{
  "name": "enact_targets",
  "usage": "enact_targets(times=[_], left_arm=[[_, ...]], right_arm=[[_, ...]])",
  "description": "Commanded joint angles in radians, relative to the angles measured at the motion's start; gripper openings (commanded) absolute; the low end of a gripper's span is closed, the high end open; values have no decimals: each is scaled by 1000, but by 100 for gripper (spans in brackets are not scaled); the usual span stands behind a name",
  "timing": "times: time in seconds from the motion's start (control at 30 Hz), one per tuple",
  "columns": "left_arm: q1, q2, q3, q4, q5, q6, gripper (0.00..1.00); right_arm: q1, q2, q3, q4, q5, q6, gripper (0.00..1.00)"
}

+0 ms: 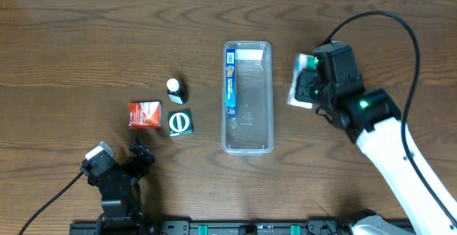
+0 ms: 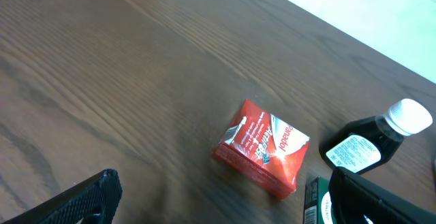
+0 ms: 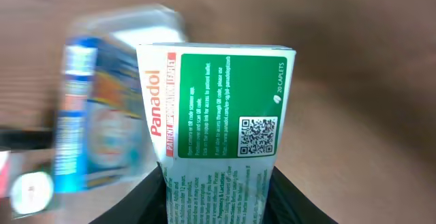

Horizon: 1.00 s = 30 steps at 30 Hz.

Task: Pack container
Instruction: 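Carry the white Panadol box into the container beside the blue box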

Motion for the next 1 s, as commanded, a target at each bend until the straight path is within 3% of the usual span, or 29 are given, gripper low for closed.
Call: enact_targets(times=[0.0,0.17,0.47,0.53,0.6,0.7,0.8,0.97], left_arm=[[7,-6,-18,-2,-6,13,98],[7,-6,-18,-2,-6,13,98],[7,-6,-18,-2,-6,13,98],[7,-6,-18,-2,-6,13,98],[7,-6,-18,-2,-6,13,98],[7,-6,-18,-2,-6,13,98],[7,-6,-18,-2,-6,13,98],[7,-6,-18,-2,-6,13,98]], right_arm=[[86,39,2,48,-2,-18,39],[160,178,2,213,-2,-13,39],[144,425,3,377,-5,-6,42],[138,451,3,392,-6,-6,46],[136,476,3,421,-10,-11,57],[135,495,3,478,6,-99,67],[133,489,4,524,26,-151,71],[138,448,5,505,3,-163,67]])
